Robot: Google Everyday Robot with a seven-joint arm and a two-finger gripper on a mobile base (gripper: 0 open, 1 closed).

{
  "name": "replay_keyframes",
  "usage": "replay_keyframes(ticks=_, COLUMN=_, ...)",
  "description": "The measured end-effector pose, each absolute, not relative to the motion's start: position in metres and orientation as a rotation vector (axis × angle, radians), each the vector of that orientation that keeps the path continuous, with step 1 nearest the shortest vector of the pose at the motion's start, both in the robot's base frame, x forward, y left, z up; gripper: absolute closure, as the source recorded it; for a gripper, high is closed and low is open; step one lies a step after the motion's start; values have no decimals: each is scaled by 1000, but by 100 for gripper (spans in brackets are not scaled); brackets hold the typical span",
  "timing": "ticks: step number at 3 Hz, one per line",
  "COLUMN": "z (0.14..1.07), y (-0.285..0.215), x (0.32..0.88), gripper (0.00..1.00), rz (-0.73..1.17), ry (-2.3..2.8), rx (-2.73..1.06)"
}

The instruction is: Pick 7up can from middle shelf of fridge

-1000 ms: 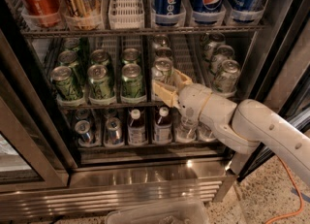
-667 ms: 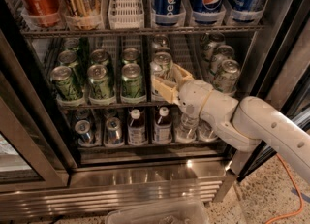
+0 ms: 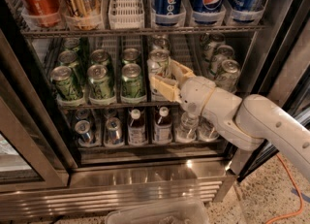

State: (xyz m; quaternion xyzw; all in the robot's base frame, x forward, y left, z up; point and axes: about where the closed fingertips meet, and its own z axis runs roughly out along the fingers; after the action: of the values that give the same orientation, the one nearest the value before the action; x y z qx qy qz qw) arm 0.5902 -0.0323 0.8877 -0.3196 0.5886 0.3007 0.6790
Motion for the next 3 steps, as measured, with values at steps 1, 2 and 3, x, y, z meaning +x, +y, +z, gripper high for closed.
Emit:
replay_keyframes(ticks=1, z=892, y=-36, x=580, gripper=100, rz=666, ry=1315, rx=-729)
replay_keyframes(ticks=2, z=899, y=-40, x=569, gripper=100, rz=653, ry=1306, rx=-741)
replay_keyframes(ticks=3, z=908, y=-45, x=552, gripper=100, rz=646, ry=1297, rx=-751)
